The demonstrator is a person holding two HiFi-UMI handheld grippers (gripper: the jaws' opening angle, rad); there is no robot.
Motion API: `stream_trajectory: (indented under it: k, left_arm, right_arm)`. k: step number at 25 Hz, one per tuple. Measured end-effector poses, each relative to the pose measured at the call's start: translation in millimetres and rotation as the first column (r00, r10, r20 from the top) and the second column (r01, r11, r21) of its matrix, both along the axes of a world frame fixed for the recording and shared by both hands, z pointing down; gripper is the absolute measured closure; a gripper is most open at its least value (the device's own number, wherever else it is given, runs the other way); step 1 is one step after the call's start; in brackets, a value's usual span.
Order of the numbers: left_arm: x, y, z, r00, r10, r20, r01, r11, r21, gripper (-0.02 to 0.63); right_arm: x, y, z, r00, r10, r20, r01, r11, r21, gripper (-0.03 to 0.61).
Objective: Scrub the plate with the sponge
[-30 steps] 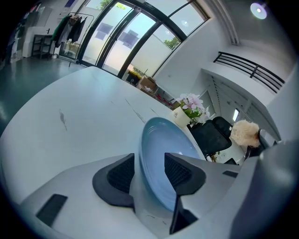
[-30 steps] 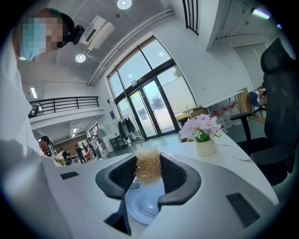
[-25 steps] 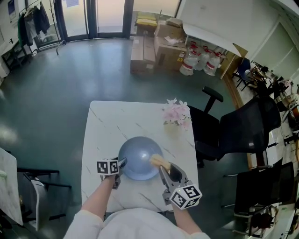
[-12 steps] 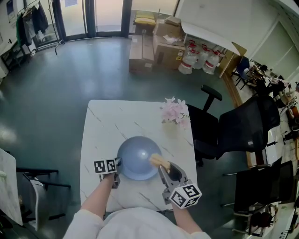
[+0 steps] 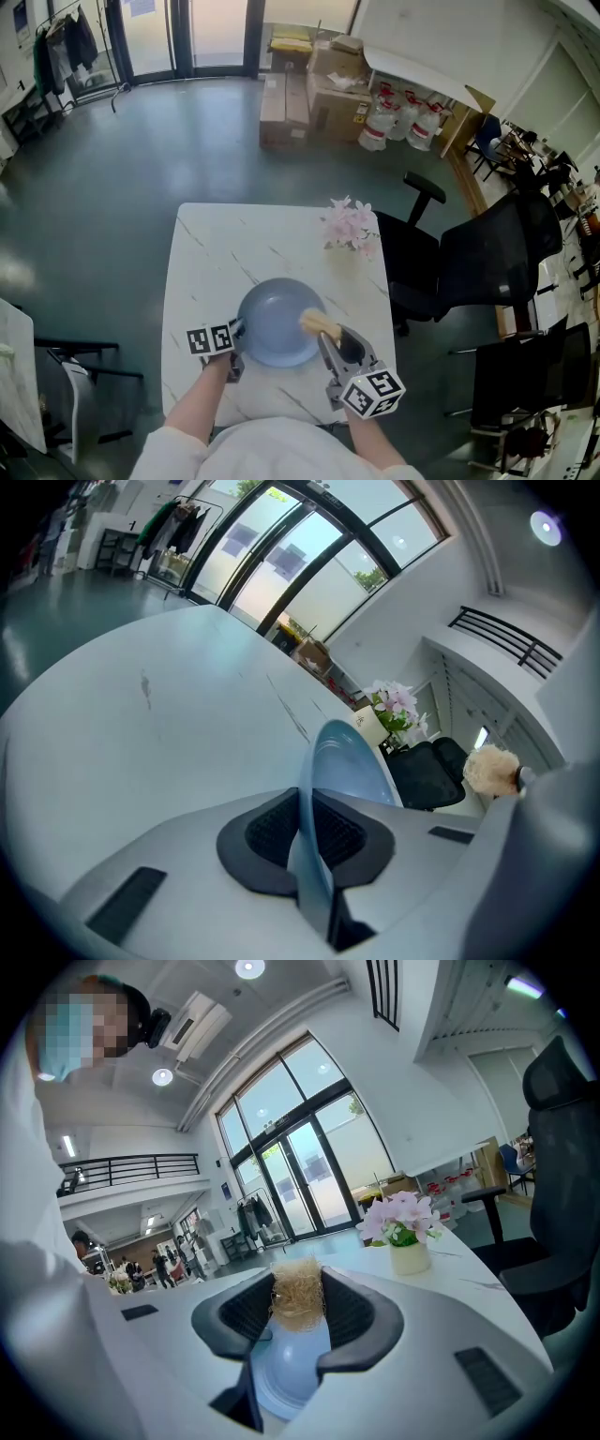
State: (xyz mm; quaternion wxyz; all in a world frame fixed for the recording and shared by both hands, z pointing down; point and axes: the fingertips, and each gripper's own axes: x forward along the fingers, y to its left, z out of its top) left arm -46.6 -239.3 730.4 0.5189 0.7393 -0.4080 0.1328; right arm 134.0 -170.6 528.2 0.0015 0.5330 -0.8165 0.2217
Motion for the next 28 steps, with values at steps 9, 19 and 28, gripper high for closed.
stream_trajectory:
  k: [9, 19, 28]
  left_arm:
    - [-3, -4, -36, 0.994, -0.051, -0.094, 0.058, 0.996, 0.075, 0.569]
    - [-17, -11, -117, 0.979, -0.096, -0.18, 0.14, 0.958, 0.25, 0.569]
    - [-24, -2, -168, 0.975, -0.102, -0.199, 0.171, 0.916, 0.363, 0.569]
  right_arm:
    - [-5, -4, -6, 1.0, -0.024, 0.003, 0.024, 0.999, 0.022, 0.428]
    - [-24, -8, -30, 0.996, -0.082, -0.019, 0.083, 0.993, 0.086, 0.428]
    - [-53, -3, -43, 0.977, -0.166, -0.135, 0.184, 0.974, 0.135, 0.428]
